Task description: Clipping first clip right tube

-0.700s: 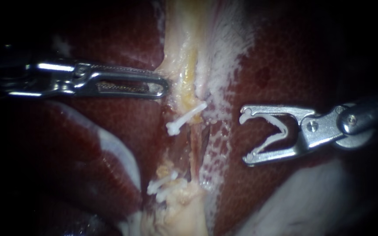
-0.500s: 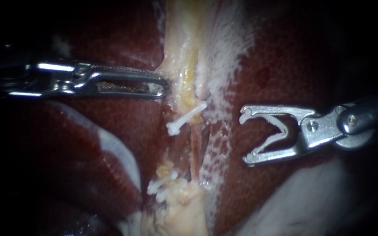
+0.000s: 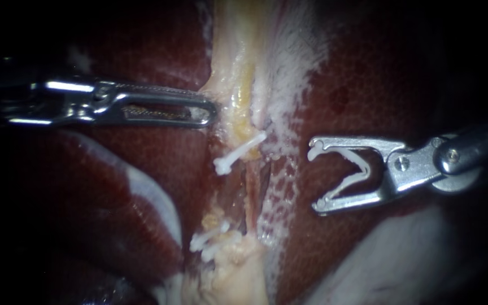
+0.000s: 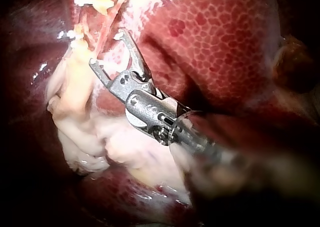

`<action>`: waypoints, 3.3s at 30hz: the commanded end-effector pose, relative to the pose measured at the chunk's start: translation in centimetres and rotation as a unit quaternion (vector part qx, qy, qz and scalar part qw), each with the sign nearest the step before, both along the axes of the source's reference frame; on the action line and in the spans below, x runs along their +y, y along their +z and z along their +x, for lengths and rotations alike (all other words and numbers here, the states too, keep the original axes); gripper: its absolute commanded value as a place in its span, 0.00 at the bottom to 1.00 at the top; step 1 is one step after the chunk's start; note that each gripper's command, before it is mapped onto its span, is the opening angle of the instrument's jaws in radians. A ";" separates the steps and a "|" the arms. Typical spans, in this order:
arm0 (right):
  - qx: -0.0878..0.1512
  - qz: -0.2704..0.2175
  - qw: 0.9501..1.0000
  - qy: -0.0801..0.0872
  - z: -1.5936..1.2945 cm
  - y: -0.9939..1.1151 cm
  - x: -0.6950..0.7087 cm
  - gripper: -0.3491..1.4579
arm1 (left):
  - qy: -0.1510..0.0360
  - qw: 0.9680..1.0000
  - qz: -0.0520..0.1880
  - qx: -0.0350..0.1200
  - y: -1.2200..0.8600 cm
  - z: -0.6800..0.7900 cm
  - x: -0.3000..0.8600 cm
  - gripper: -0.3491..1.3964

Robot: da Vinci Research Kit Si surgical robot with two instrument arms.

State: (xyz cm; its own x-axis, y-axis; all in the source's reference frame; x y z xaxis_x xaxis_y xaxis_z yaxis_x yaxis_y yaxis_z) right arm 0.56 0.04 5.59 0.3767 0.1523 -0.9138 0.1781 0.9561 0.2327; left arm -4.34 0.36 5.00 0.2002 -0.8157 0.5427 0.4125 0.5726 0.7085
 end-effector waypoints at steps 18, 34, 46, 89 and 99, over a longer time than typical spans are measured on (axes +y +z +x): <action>-0.020 0.083 0.996 0.028 0.25 0.08 -0.15 0.52 | -0.017 1.000 -0.015 -0.021 -0.63 0.23 0.18 0.00; -0.045 0.188 0.980 0.055 0.59 0.43 -0.36 0.51 | -0.019 0.999 -0.015 -0.021 -0.74 0.22 0.13 0.00; -0.045 0.252 0.966 0.043 0.80 0.55 -0.37 0.49 | -0.019 0.999 -0.018 -0.020 -0.78 0.21 0.11 0.00; -0.005 0.394 0.919 -0.012 1.04 0.64 -0.56 0.44 | -0.019 0.999 -0.018 -0.020 -0.80 0.23 0.10 0.00; -0.005 0.401 0.916 -0.008 1.09 0.66 -0.54 0.40 | -0.019 0.999 -0.018 -0.020 -0.80 0.23 0.10 0.00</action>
State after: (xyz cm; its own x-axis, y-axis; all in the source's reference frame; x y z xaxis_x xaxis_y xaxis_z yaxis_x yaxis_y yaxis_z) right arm 1.66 -0.49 6.25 0.3920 0.7679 -0.5067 0.1842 0.4741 0.8610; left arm -4.11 0.45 4.19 0.1473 -0.8020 0.5789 0.4056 0.5828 0.7041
